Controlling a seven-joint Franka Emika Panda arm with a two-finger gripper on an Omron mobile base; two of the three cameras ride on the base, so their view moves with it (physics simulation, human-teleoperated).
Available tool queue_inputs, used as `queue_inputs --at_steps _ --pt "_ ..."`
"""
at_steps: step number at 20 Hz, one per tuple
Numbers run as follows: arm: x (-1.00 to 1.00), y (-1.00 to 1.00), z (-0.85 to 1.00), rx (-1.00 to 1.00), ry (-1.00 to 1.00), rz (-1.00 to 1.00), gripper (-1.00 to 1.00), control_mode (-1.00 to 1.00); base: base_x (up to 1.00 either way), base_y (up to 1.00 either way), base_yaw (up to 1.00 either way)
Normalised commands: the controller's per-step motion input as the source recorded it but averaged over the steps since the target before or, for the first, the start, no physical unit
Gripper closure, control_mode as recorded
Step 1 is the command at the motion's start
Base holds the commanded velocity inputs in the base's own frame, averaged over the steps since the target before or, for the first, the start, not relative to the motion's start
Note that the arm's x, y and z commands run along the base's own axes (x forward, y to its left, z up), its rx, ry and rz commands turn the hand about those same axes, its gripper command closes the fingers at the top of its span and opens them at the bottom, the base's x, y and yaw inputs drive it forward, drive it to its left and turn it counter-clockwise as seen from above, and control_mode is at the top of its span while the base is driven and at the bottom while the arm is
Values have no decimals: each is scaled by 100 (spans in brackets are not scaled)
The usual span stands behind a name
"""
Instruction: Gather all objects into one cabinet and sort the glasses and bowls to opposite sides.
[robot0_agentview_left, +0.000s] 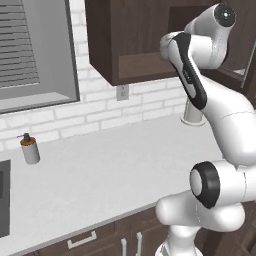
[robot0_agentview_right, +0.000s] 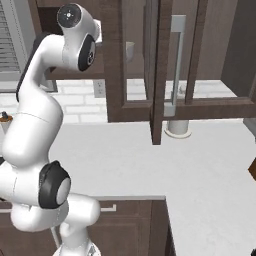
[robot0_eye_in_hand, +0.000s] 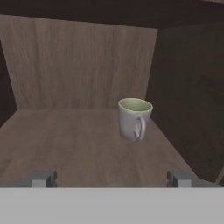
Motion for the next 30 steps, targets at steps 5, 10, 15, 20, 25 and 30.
queue_inputs --at_steps 5,10,15,20,25,30 --pt "47 0 0 0 0 -3 -100 -100 0 0 0" --pt "46 0 0 2 0 -2 -100 -100 0 0 0" --pt "24 -1 -7 3 0 -1 -100 -100 0 0 0" --pt "9 0 -16 1 -1 -1 -100 -100 0 0 0" --pt "7 0 -17 2 -1 0 -100 -100 0 0 0" --pt "10 0 -13 3 -3 0 -100 -100 0 0 0"
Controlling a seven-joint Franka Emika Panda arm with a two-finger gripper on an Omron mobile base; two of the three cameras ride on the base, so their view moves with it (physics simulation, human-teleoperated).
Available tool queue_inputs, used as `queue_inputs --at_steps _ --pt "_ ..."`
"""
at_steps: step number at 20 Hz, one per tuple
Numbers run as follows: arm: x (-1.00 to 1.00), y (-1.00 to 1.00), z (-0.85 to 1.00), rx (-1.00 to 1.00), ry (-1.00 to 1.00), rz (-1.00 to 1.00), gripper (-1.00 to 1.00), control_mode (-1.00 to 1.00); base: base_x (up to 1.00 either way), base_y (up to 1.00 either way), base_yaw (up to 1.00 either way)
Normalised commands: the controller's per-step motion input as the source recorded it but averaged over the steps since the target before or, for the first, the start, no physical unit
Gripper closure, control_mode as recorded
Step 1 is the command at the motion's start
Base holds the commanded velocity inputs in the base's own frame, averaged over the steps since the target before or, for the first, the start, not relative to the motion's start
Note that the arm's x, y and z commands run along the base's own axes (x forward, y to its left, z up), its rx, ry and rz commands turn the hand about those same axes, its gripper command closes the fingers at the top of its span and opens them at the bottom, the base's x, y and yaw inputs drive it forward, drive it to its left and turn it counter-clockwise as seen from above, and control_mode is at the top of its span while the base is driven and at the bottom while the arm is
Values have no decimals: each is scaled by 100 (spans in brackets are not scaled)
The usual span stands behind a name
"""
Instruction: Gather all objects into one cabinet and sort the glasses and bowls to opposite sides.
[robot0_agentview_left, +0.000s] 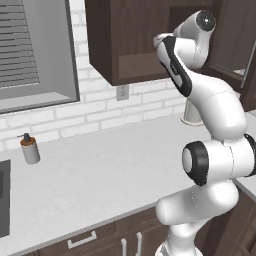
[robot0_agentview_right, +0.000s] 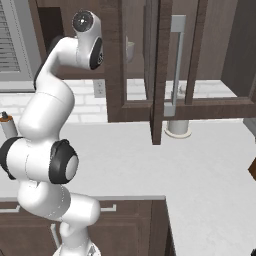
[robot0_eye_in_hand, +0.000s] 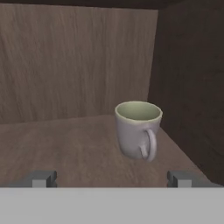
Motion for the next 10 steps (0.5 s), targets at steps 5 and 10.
queue_inputs --at_steps 5,10 --pt "10 -5 -18 3 -5 0 -100 -100 0 0 0" --pt "26 -24 -10 7 -6 0 -100 -100 0 0 0"
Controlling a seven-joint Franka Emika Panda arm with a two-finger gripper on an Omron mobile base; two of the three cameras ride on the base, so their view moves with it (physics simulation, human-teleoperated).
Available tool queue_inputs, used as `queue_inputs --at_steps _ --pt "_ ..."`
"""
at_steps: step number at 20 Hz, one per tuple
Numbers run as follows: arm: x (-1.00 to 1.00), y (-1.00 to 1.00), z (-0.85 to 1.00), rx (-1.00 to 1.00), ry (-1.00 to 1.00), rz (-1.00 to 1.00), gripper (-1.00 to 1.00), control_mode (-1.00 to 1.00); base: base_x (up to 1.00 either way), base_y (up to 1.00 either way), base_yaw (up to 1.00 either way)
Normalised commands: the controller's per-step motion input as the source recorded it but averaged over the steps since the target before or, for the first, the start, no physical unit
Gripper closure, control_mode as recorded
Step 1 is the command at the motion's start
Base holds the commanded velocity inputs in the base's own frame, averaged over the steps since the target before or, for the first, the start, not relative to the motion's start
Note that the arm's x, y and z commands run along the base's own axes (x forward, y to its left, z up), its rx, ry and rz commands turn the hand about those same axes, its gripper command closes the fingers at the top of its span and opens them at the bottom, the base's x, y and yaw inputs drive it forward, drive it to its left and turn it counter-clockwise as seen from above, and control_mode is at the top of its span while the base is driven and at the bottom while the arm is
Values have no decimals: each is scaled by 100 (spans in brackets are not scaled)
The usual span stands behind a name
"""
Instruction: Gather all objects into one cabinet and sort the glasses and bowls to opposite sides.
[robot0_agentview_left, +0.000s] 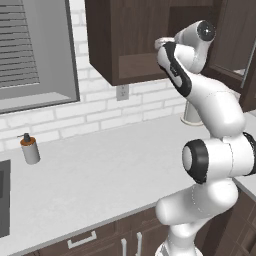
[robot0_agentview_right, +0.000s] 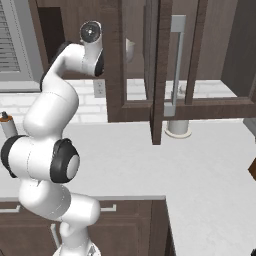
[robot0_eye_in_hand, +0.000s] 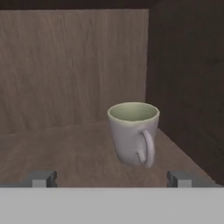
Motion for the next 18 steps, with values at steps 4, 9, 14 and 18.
queue_inputs --at_steps 4,9,14,18 --pt "38 -36 -3 7 -7 0 -100 -100 0 0 0" --pt "42 -29 -1 4 -4 0 -100 -100 0 0 0" --pt "36 0 0 0 -3 0 -100 -100 0 0 0" --pt "13 0 -11 -2 0 0 -100 -100 0 0 0"
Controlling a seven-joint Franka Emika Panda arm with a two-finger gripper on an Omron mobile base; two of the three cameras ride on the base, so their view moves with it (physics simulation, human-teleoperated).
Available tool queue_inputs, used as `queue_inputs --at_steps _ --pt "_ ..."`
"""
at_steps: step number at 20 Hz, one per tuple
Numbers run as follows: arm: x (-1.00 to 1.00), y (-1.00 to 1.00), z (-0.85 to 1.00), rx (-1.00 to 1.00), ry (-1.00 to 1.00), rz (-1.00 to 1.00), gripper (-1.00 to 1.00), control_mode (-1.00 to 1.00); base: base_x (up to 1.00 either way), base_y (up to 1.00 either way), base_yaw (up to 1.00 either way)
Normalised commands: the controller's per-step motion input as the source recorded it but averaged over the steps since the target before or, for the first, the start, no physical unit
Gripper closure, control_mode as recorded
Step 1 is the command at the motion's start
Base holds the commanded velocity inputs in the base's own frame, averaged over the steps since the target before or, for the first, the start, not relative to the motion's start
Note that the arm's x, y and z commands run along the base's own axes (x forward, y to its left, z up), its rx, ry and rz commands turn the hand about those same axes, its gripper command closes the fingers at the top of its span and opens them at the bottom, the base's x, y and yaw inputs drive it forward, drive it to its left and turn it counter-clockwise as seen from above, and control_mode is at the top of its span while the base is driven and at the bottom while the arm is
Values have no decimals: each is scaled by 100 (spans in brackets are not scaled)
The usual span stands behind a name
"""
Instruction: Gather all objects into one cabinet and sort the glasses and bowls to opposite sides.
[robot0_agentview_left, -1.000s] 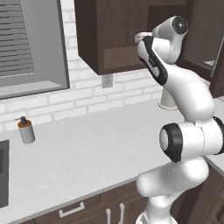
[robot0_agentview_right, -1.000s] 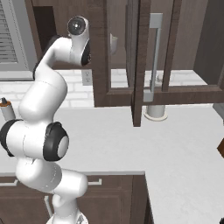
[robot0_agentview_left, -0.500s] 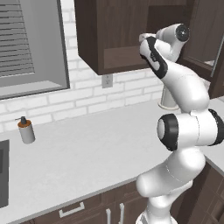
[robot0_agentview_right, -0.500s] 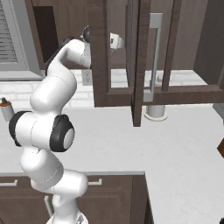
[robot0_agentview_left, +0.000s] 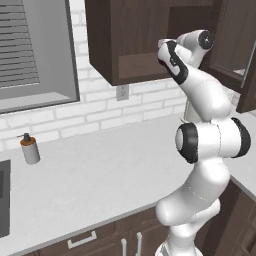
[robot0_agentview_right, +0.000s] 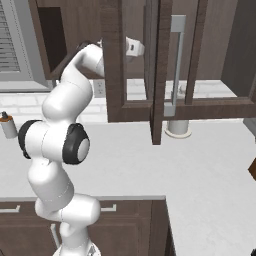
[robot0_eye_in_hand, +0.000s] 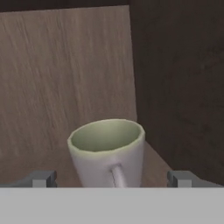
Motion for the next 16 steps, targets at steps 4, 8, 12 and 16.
queue_inputs --at_steps 4,8,12,16 --pt "6 0 -26 -6 0 0 -100 -100 0 0 0" --pt "0 0 -36 -9 0 0 -100 -100 0 0 0" --pt "3 0 -10 -3 0 0 -100 -100 0 0 0" --pt "14 0 0 0 0 0 -100 -100 0 0 0"
